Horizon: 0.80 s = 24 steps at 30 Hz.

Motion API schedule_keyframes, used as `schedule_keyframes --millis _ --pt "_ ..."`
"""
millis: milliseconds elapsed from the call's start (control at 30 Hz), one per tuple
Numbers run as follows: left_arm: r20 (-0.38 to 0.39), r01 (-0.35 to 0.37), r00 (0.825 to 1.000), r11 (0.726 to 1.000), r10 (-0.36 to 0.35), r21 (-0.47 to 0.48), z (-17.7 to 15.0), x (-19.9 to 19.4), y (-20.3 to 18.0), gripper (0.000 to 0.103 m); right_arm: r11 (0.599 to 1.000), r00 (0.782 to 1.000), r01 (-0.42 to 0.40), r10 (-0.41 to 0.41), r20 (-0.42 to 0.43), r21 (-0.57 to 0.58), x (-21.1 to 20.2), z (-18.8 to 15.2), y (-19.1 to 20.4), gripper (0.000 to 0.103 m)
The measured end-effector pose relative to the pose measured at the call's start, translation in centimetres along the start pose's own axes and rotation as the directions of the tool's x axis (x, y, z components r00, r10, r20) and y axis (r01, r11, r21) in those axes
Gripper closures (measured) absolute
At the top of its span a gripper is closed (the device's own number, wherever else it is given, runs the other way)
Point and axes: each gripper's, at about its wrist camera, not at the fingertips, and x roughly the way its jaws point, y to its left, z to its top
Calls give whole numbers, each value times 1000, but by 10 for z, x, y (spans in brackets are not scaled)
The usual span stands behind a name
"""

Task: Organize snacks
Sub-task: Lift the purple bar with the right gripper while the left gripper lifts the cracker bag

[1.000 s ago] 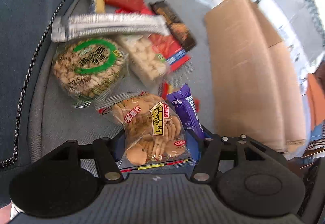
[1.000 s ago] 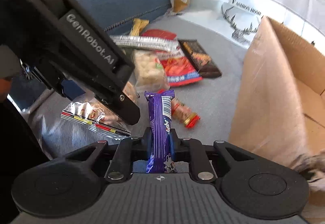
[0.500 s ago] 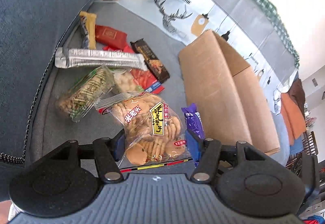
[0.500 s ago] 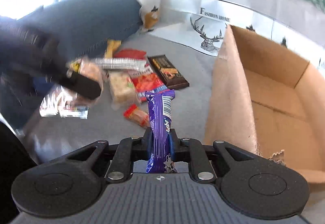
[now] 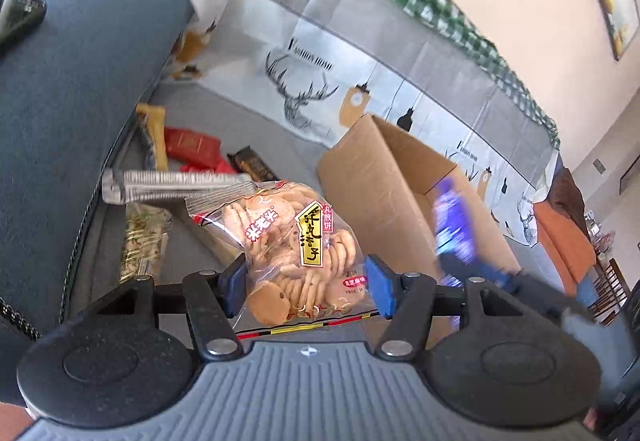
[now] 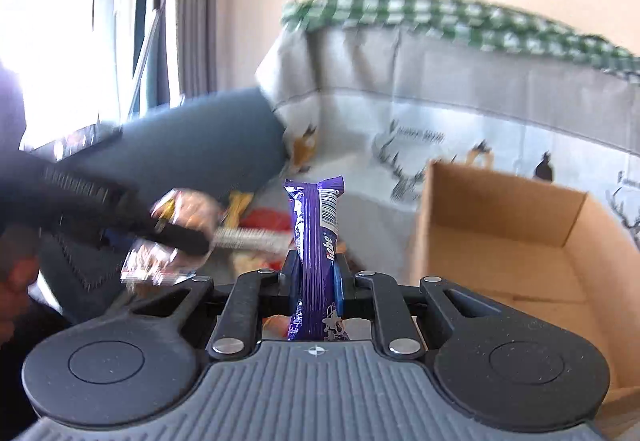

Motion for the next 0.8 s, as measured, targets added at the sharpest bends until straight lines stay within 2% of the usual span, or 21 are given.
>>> schedule_keyframes --millis 200,367,533,600,800 --pt "10 21 1000 1000 -21 12 1 3 -4 37 997 995 42 -48 92 67 -24 30 -50 86" --pt "4 24 1000 999 -24 30 1 12 -11 37 993 992 76 -85 94 94 -20 42 -101 86" --pt "5 26 1000 999 -26 41 2 17 -14 37 973 986 140 -154 63 185 -20 24 -135 86" --pt "5 25 1000 999 -26 40 2 19 -14 37 970 981 153 -173 91 188 -27 24 -140 86" --pt "6 22 1000 999 -23 43 1 22 -15 37 960 973 198 -217 77 200 -32 18 -151 86"
